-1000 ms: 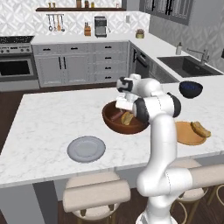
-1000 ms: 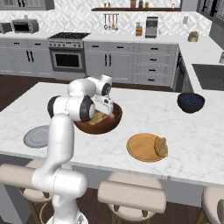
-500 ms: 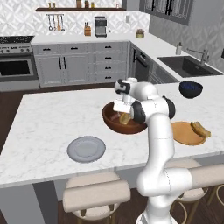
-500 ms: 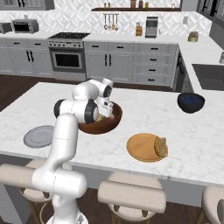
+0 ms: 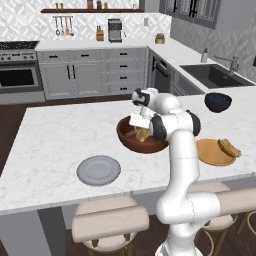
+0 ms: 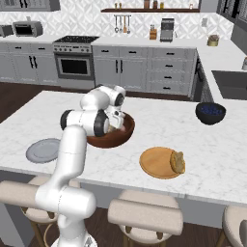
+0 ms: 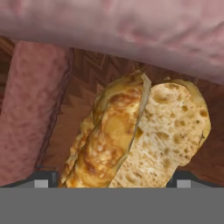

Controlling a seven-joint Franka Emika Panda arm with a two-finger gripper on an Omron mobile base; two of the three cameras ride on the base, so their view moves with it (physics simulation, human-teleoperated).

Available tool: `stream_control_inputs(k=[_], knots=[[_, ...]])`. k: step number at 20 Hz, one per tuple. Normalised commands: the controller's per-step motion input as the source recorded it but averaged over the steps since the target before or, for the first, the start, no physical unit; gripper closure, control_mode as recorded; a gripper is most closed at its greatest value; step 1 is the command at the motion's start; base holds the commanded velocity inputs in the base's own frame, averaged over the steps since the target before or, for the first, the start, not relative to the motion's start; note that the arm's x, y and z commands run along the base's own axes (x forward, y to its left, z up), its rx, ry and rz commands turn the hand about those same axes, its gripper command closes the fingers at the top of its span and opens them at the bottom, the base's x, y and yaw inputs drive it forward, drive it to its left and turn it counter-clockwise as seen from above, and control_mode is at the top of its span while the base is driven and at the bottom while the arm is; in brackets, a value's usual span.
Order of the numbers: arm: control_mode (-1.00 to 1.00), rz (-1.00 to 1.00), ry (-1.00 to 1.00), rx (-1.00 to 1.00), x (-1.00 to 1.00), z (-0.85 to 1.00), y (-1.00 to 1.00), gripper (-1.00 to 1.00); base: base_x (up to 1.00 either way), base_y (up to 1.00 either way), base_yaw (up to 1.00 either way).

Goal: Place one bun and one sausage from the bowl on each plate.

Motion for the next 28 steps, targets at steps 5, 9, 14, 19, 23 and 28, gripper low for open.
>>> stream_control_inputs(k=[5, 9, 14, 19, 23, 28], knots=[[-1.00, 0.01, -0.04, -0.14, -0.46, 0.89, 0.22, 1.00, 0.00, 0.00, 0.00], [-1.00, 0.11, -0.18, -0.18, -0.96, 0.84, 0.80, 1.00, 0.00, 0.00, 0.00], [-1.00, 0.13, -0.26, -0.14, -1.00, 0.55, 0.99, 1.00, 0.00, 0.00, 0.00], [-1.00, 0.09, -0.33, -0.06, -1.00, 0.09, 1.00, 1.00, 0.00, 0.00, 0.00], [-1.00, 0.10, -0.15, -0.21, -0.91, 0.00, 1.00, 1.00, 0.00, 0.00, 0.00], [-1.00, 0.10, 0.06, -0.15, -0.10, -0.01, 1.00, 1.00, 0.00, 0.00, 0.00]])
